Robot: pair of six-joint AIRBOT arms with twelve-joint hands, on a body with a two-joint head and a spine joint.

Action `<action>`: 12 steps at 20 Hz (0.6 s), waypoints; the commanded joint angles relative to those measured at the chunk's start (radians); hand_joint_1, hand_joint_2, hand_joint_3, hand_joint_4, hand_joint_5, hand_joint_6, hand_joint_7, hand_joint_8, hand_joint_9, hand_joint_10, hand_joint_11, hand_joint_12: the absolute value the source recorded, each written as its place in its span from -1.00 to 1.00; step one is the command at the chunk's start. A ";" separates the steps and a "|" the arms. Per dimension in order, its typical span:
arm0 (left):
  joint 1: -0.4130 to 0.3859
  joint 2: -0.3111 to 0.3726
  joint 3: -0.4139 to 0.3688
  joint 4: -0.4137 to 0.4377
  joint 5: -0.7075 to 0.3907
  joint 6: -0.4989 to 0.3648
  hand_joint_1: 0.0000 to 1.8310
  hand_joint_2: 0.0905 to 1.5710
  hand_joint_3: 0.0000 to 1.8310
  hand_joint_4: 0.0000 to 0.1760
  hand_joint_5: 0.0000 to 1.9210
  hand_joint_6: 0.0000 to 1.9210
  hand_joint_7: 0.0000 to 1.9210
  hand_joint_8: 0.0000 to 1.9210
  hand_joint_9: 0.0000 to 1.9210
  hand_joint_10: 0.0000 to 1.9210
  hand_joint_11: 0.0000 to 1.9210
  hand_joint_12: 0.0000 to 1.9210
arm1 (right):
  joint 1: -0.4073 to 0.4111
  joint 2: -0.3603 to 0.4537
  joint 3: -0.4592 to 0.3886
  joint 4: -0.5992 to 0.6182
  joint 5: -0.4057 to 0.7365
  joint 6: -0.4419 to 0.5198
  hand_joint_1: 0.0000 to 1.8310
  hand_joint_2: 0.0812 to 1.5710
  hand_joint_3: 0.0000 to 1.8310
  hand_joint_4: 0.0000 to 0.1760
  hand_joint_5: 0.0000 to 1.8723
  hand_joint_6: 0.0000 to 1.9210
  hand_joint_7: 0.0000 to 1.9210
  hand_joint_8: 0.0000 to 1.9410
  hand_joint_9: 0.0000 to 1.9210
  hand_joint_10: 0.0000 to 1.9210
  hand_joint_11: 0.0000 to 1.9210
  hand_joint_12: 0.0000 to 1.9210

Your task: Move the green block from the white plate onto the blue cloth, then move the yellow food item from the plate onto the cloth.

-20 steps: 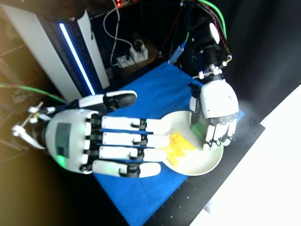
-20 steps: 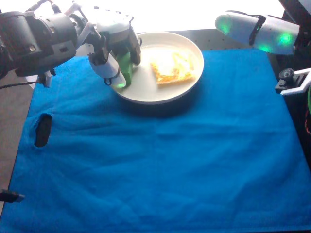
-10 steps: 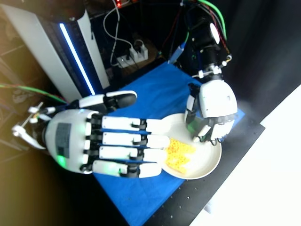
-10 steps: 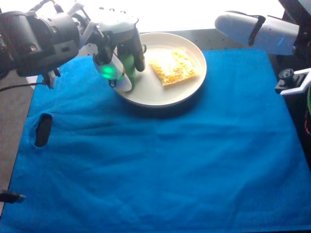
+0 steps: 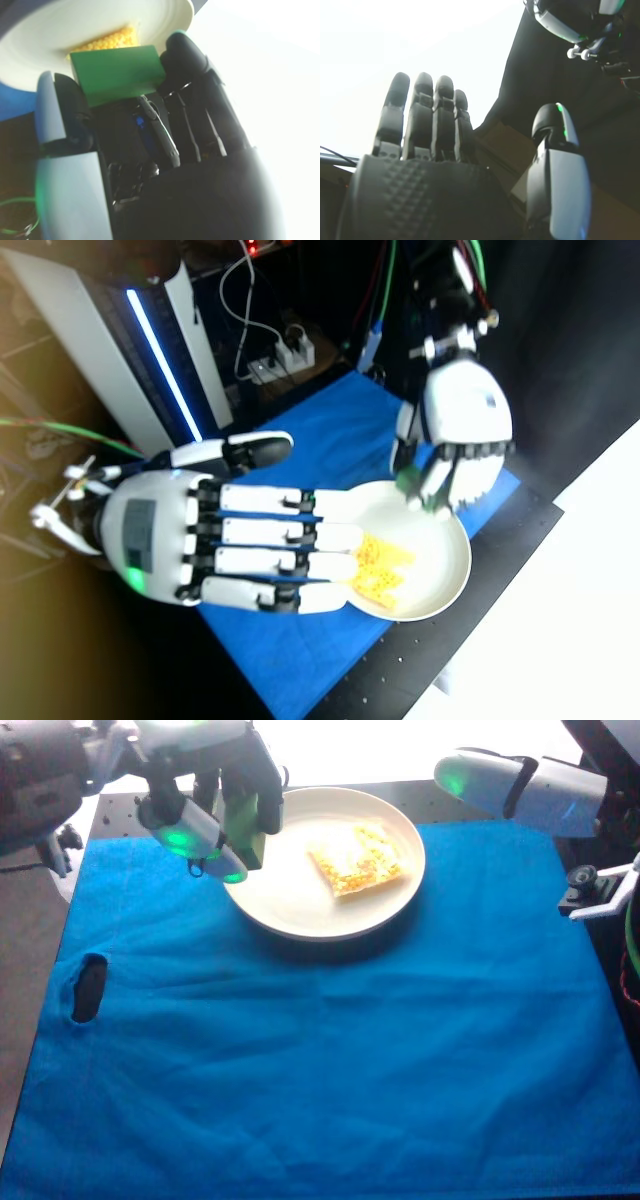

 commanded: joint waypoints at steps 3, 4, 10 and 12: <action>-0.014 0.058 -0.072 0.030 -0.135 0.000 0.51 0.34 -1.00 -1.00 -0.02 -0.05 0.05 -0.08 0.09 0.10 -0.05 -0.03 | 0.010 0.000 -0.002 0.006 0.117 0.005 -0.35 0.23 -1.00 -1.00 -0.61 -0.99 -0.48 -0.98 -0.60 -0.99 -0.95 -0.30; -0.013 0.068 -0.090 0.053 -0.142 0.000 0.50 0.36 -1.00 -1.00 0.02 -0.19 0.03 -0.03 0.05 0.26 -0.09 0.17 | 0.010 0.001 -0.003 0.007 0.117 0.005 -0.37 0.23 -1.00 -1.00 -0.64 -1.00 -0.52 -1.00 -0.63 -1.00 -0.99 -0.32; 0.057 0.135 -0.190 0.088 -0.228 -0.008 0.39 0.45 -1.00 -1.00 -0.08 -0.08 -0.06 0.36 -0.13 0.38 -0.21 0.70 | 0.006 0.003 -0.005 0.007 0.117 0.005 -0.32 0.23 -1.00 -1.00 -0.63 -1.00 -0.50 -1.00 -0.60 -1.00 -1.00 -0.33; 0.090 0.152 -0.214 0.089 -0.252 -0.015 0.36 0.35 -1.00 -1.00 0.12 -0.22 0.07 0.07 -0.05 0.08 -0.27 0.47 | 0.005 0.003 -0.005 0.007 0.117 0.005 -0.35 0.25 -0.99 -1.00 -0.67 -1.00 -0.54 -1.00 -0.64 -1.00 -1.00 -0.33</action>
